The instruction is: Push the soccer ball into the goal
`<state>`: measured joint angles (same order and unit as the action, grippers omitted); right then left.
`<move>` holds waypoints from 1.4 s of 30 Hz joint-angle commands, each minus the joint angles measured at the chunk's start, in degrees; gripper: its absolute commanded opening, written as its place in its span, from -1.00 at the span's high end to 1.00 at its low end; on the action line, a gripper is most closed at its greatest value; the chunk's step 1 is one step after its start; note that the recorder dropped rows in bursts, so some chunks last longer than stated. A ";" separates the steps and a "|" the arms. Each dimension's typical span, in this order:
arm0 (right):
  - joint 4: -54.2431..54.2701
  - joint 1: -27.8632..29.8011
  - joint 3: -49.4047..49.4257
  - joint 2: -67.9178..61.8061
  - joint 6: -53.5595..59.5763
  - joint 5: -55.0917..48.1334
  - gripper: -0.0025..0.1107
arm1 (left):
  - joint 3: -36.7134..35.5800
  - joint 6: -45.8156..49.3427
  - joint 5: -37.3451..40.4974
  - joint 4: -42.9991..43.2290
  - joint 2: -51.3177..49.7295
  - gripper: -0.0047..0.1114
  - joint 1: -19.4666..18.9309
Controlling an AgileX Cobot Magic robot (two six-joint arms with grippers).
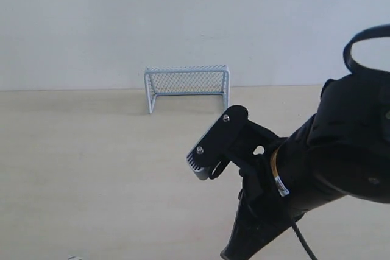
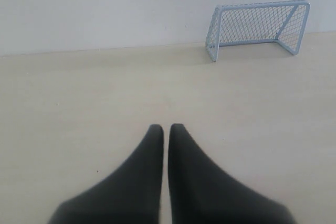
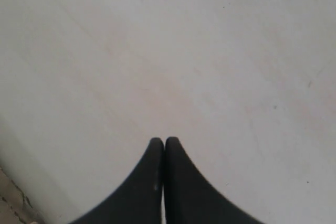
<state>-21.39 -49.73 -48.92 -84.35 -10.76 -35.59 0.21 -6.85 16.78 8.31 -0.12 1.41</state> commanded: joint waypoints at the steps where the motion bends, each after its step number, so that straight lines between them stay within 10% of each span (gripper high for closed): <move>1: -0.19 -0.12 1.79 0.52 -0.27 2.38 0.96 | -0.21 0.24 0.02 0.14 0.12 0.84 -0.16; 23: -0.04 0.74 16.49 15.79 -0.94 17.49 0.96 | -0.21 0.24 0.02 0.14 0.12 0.84 -0.16; 42: 0.21 33.95 43.49 60.20 -10.66 34.01 0.96 | -0.21 0.24 0.02 0.14 0.12 0.84 -0.16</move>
<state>-21.16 -18.69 -7.75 -29.72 -21.28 -2.26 0.21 -6.85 16.78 8.31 -0.12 1.41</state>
